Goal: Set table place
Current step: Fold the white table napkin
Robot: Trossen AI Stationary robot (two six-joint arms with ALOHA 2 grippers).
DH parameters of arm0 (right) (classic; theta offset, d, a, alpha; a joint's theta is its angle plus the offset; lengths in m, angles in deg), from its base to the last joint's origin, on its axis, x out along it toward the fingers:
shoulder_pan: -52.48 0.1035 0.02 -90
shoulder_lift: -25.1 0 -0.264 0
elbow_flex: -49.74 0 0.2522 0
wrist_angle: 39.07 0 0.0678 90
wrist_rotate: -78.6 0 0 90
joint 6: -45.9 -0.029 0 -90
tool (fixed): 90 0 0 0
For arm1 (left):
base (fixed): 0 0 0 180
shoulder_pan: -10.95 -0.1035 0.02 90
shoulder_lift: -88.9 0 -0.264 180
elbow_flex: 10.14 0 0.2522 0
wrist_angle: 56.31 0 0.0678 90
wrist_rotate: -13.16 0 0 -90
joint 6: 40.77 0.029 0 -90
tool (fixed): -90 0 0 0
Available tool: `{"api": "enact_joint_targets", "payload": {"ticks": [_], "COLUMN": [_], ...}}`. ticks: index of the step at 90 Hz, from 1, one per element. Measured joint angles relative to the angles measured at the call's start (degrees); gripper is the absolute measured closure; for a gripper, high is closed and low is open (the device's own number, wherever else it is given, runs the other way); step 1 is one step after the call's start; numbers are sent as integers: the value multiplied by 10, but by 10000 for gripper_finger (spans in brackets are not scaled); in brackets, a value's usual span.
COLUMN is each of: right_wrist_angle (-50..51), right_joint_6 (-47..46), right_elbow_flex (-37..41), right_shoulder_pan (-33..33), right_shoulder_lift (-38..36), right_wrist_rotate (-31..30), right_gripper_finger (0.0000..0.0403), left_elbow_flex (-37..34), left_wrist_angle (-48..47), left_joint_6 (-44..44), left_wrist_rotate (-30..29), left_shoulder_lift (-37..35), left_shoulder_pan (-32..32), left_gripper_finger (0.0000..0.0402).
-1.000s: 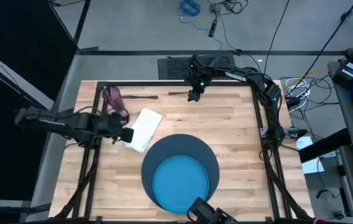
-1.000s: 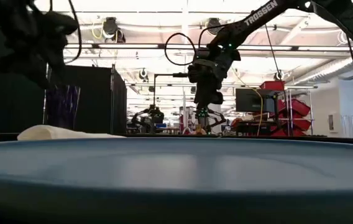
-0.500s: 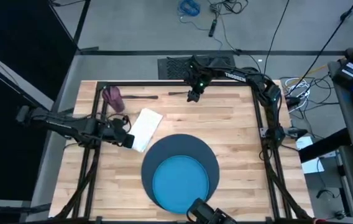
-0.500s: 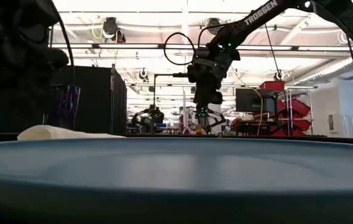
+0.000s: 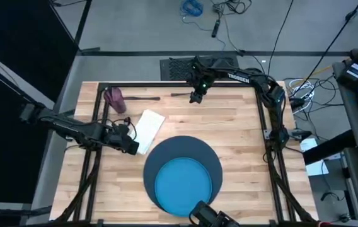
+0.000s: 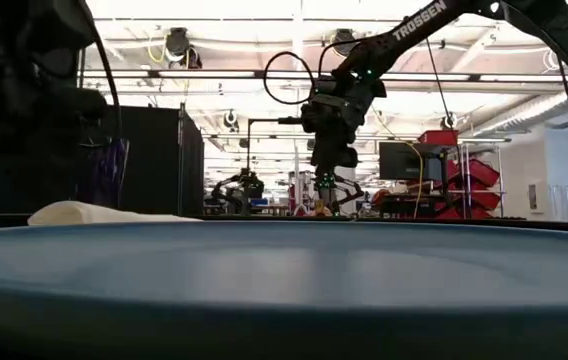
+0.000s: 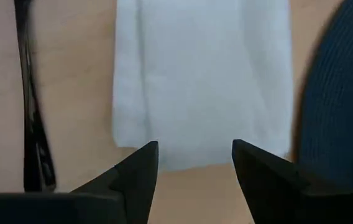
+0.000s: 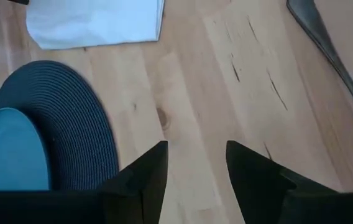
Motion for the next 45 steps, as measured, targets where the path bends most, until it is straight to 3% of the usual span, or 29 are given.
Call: {"api": "enact_joint_targets", "payload": {"ticks": [45], "right_wrist_angle": [0], "right_joint_6": [-9], "right_elbow_flex": [0], "right_shoulder_pan": [0], "right_shoulder_lift": [0], "right_wrist_rotate": [0], "right_gripper_finger": [255], "left_elbow_flex": [0], "left_wrist_angle": [23], "left_joint_6": [20], "left_wrist_rotate": [5], "left_shoulder_lift": [66], "left_shoulder_pan": [0], "left_gripper_finger": [210]}}
